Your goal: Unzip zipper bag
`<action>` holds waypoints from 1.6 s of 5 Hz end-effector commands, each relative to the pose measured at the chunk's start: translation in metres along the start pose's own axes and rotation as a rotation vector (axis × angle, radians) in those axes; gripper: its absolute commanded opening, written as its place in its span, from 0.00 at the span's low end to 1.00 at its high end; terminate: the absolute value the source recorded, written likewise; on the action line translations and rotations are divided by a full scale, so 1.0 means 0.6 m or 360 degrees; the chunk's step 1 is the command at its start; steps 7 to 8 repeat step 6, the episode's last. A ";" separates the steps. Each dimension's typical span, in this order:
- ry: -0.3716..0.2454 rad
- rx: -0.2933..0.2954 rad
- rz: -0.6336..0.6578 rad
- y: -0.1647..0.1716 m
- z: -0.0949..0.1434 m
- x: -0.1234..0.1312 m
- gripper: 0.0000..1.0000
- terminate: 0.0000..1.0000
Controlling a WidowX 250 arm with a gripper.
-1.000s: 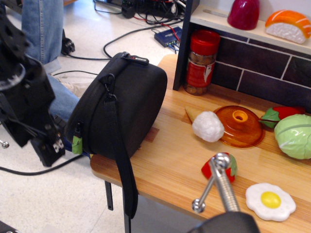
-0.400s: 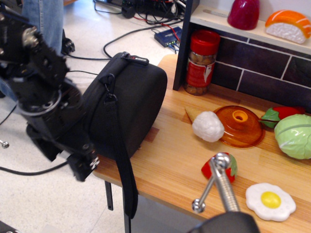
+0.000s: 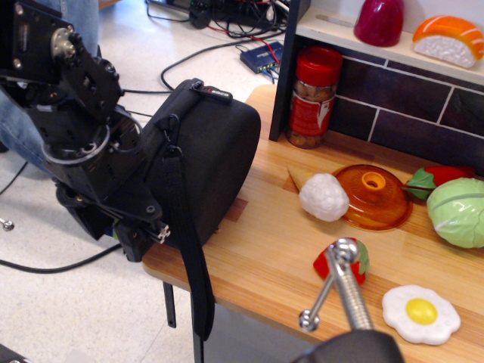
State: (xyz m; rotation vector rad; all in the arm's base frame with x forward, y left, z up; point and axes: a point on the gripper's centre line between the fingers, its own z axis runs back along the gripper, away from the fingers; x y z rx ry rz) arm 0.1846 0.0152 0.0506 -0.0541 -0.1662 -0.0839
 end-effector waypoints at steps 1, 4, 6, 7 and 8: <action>-0.0103 0.0014 0.0030 0.005 0.029 0.034 0.00 0.00; -0.0303 -0.0130 0.0218 0.017 0.147 0.128 0.00 0.00; -0.0244 -0.0159 0.0273 0.023 0.160 0.162 0.00 1.00; -0.0244 -0.0159 0.0273 0.023 0.160 0.162 0.00 1.00; -0.0244 -0.0159 0.0273 0.023 0.160 0.162 0.00 1.00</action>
